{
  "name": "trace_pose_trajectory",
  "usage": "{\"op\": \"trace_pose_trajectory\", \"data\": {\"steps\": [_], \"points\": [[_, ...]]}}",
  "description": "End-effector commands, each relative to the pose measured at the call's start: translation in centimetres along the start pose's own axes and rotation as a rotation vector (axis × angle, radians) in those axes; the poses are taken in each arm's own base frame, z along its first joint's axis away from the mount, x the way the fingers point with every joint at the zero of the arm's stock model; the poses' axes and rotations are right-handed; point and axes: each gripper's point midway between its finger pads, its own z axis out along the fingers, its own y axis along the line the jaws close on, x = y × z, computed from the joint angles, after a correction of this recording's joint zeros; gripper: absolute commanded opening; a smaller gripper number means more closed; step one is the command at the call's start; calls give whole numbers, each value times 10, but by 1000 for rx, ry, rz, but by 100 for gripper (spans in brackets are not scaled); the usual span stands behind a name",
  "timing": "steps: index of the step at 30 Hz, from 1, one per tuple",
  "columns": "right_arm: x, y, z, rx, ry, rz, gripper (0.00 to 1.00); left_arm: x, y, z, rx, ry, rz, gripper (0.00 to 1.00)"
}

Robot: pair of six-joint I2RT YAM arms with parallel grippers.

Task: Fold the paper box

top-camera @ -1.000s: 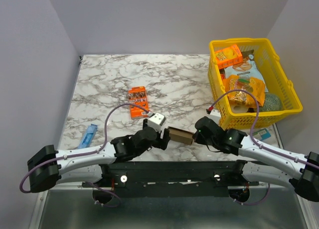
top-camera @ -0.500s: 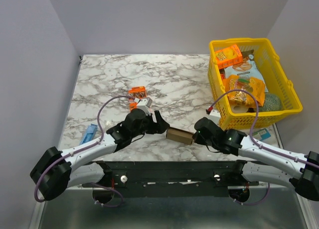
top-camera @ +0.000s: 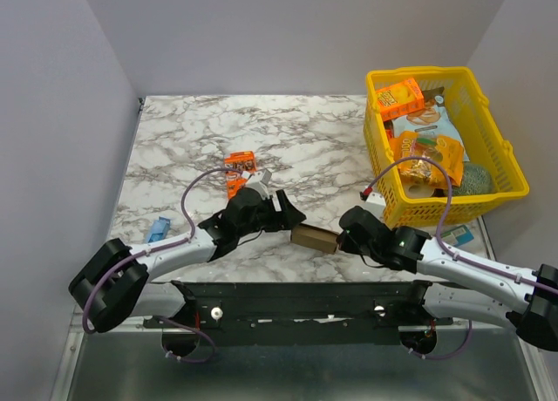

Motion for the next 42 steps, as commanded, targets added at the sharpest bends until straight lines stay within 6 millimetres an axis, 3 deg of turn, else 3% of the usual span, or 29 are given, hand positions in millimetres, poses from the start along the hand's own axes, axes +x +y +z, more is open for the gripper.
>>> {"op": "trace_pose_trajectory", "data": {"steps": [1,6,8,16,20,32,35,42], "points": [[37,-42,5,143,117,-75,0,-10,-5,11,17,-31,-31,83],[36,-43,4,147,115,-73,0,6,2,17,25,23,-50,76],[36,-44,3,149,112,-72,0,15,5,17,29,48,-63,68],[37,-48,3,164,110,-67,0,31,11,15,44,92,-96,58],[36,-47,4,167,103,-60,0,36,12,12,48,96,-108,43],[39,-49,6,192,102,-52,0,58,31,3,7,72,31,38],[41,-52,6,202,99,-49,0,58,38,-1,-32,50,82,45],[44,-56,7,215,97,-43,0,70,54,-7,-107,46,216,49]]}}
